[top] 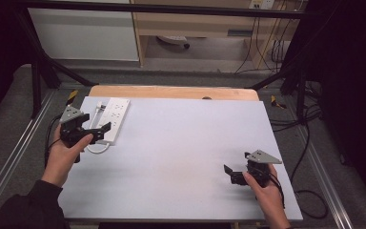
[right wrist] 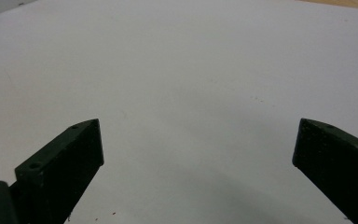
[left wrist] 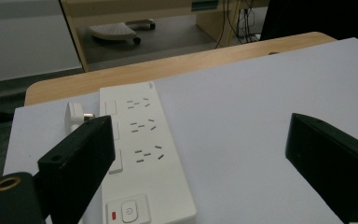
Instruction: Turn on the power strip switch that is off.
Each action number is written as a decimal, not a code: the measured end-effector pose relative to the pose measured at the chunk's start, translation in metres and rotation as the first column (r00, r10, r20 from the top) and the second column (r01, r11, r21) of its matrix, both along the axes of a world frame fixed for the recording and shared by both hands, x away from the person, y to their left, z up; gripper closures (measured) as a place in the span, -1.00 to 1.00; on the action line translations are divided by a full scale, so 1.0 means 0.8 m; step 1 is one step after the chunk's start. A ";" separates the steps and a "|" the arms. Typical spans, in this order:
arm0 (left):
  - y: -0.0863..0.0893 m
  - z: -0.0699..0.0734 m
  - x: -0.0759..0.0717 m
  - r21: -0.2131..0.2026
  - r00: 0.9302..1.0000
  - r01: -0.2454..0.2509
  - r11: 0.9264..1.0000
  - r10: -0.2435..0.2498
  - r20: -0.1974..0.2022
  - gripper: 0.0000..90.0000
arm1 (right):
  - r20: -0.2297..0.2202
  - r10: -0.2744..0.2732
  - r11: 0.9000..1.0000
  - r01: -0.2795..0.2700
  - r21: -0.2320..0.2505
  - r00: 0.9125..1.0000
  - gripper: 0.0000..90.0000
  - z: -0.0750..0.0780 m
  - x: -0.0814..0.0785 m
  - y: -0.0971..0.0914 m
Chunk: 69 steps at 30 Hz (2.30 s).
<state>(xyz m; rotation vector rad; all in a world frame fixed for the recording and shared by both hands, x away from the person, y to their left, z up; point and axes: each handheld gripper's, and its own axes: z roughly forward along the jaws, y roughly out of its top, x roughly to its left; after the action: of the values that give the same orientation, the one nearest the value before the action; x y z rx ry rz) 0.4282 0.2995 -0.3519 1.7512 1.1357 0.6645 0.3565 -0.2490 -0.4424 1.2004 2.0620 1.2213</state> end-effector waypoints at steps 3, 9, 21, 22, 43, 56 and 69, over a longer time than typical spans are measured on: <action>0.002 0.001 0.006 0.003 1.000 -0.017 1.000 0.017 -0.003 -0.78 | 0.002 0.000 1.000 0.000 -0.001 1.000 -0.95 0.000 0.000 0.000; 0.006 0.000 0.015 -0.001 1.000 -0.029 1.000 0.029 -0.007 -0.79 | -0.001 0.002 1.000 -0.002 0.002 1.000 -0.95 0.000 0.000 0.000; 0.016 -0.012 0.037 0.011 0.998 -0.054 0.998 0.054 -0.025 -0.78 | -0.005 0.005 1.000 -0.005 0.002 1.000 -0.95 0.000 0.000 0.001; 0.017 -0.013 0.039 0.011 0.998 -0.052 0.999 0.052 -0.026 -0.78 | -0.006 0.005 1.000 -0.005 0.003 1.000 -0.95 0.000 0.000 0.002; 0.028 -0.020 0.072 0.007 0.994 -0.110 0.994 0.110 0.006 -0.76 | -0.002 0.013 1.000 -0.013 0.022 1.000 -0.95 0.002 -0.002 0.001; 0.033 -0.032 0.084 0.008 0.991 -0.135 0.991 0.135 -0.016 -0.76 | 0.001 0.007 1.000 -0.007 0.027 1.000 -0.95 0.002 -0.001 0.001; 0.032 -0.043 0.092 0.023 0.990 -0.134 0.991 0.135 -0.030 -0.73 | -0.008 0.003 1.000 -0.002 0.026 1.000 -0.95 0.001 0.000 0.001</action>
<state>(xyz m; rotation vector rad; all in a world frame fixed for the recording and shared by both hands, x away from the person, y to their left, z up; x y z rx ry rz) 0.5016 0.3250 -0.3860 1.7187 1.2813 0.7345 0.3564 -0.2483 -0.4417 1.2172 2.0601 1.2505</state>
